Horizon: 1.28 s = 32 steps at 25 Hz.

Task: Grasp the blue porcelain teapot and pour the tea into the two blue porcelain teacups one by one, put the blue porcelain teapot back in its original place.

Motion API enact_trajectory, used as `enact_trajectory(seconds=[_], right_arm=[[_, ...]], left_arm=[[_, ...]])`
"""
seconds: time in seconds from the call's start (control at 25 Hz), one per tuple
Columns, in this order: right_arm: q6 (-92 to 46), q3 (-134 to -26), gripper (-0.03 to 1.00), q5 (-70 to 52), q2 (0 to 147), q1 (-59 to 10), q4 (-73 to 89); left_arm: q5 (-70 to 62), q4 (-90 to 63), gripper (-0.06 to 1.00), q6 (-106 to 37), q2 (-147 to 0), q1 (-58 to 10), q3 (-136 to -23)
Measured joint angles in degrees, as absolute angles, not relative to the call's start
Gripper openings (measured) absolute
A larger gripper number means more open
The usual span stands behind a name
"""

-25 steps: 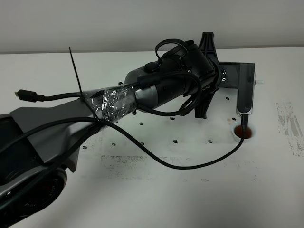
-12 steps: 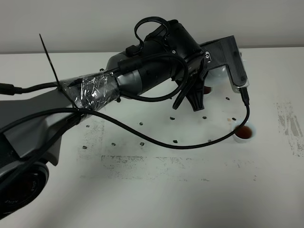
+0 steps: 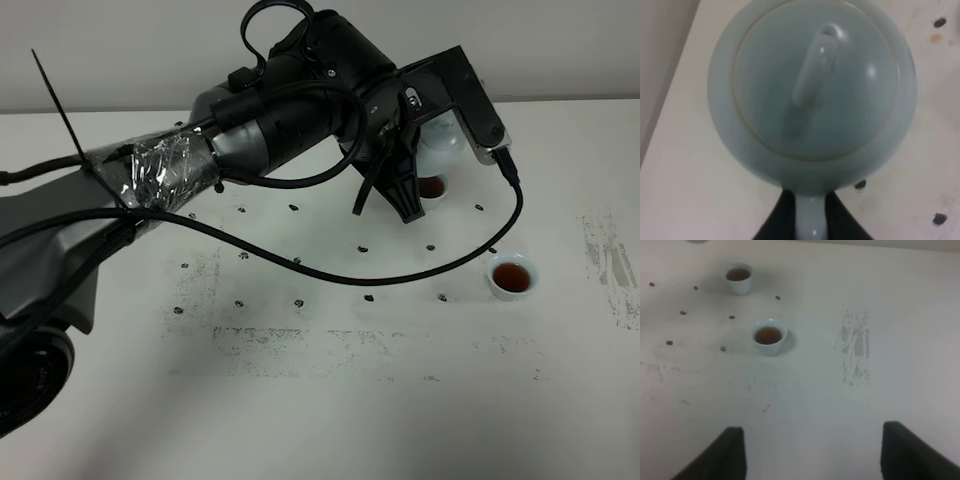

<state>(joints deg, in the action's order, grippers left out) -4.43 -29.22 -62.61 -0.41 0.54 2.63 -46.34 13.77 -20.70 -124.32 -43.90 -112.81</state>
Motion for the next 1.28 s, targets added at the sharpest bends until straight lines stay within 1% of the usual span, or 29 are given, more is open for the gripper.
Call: enact_trajectory(seconds=[0.44,0.64,0.76,0.96,1.12,1.28], right_arm=[[-4.4,-29.2,0.59,-62.6,-0.4,0.5,2.6],[-4.4,-29.2,0.59,-62.6,-0.4,0.5,2.6],[-4.4,-29.2,0.59,-62.6,-0.4,0.5,2.6],[-4.4,-29.2,0.59,-62.6,-0.4,0.5,2.6],[-4.4,-29.2,0.59,-62.6,-0.4,0.5,2.6],[-4.4,-29.2,0.59,-62.6,-0.4,0.5,2.6]], left_arm=[[-48.6,16.1,0.03,-18.6,-124.3,-42.6,-112.8],[-48.7,15.6,0.03,-16.4,-123.1,-40.4,-111.2],[-44.5,15.3,0.03,-14.1,-119.4,-38.5,-105.1],[-37.0,17.8,0.03,-10.1,-110.9,-36.7,-90.1],[-35.5,20.3,0.03,-4.9,-108.0,-33.6,-81.5],[-34.9,20.7,0.03,-3.2,-107.7,-30.5,-75.5]])
